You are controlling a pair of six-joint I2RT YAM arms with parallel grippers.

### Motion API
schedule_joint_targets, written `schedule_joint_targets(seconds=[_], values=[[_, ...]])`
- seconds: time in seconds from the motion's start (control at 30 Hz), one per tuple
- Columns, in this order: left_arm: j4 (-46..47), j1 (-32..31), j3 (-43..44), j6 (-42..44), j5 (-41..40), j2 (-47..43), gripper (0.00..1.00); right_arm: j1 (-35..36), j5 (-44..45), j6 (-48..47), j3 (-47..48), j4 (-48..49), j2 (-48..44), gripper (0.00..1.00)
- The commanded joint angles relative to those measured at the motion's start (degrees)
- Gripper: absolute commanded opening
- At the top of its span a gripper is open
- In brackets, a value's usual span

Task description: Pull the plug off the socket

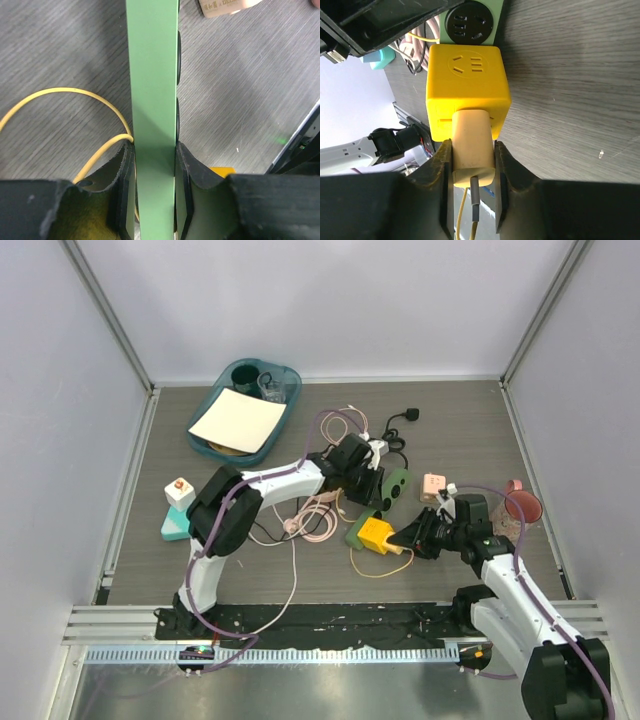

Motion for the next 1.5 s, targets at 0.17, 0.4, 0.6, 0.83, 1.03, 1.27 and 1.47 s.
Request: schedule_joint_targets(seconds=[0.17,0.4,0.6,0.83,1.03,1.27,1.47], values=[[-0.17,-1.43,1.65,6.82,-12.25,-7.36,0.00,0.18,1.74,-0.83,2.34,0.65,-1.57,0.01],[-2.55,-1.52,3.23,7.71,-12.08,-5.43,0.00,0.18,-0.80,-3.39,-0.46,2.92,-7.70,0.01],[-3.52,-1.26,4.81,7.18,-9.09,-3.84,0.00,0.27,2.71,-3.74,-1.78,0.39,-13.00,0.01],[-4.22,-0.29,5.16,7.09,-9.18,-3.23,0.00,0.18,0.52,-3.83,-2.92,0.29,-13.00,0.01],[-3.96,-0.29,4.90,7.00,-9.35,-3.58,0.00,0.18,-0.46,-2.78,-2.57,-0.76,-16.95,0.01],[-3.95,-0.37,5.07,6.56,-8.13,-3.75,0.00,0.18,6.56,-5.05,2.61,-5.76,-14.41,0.01],[-3.69,-0.46,5.51,5.07,-5.93,-4.19,0.00,0.18,25.50,-3.57,6.22,-8.49,-10.37,0.04]])
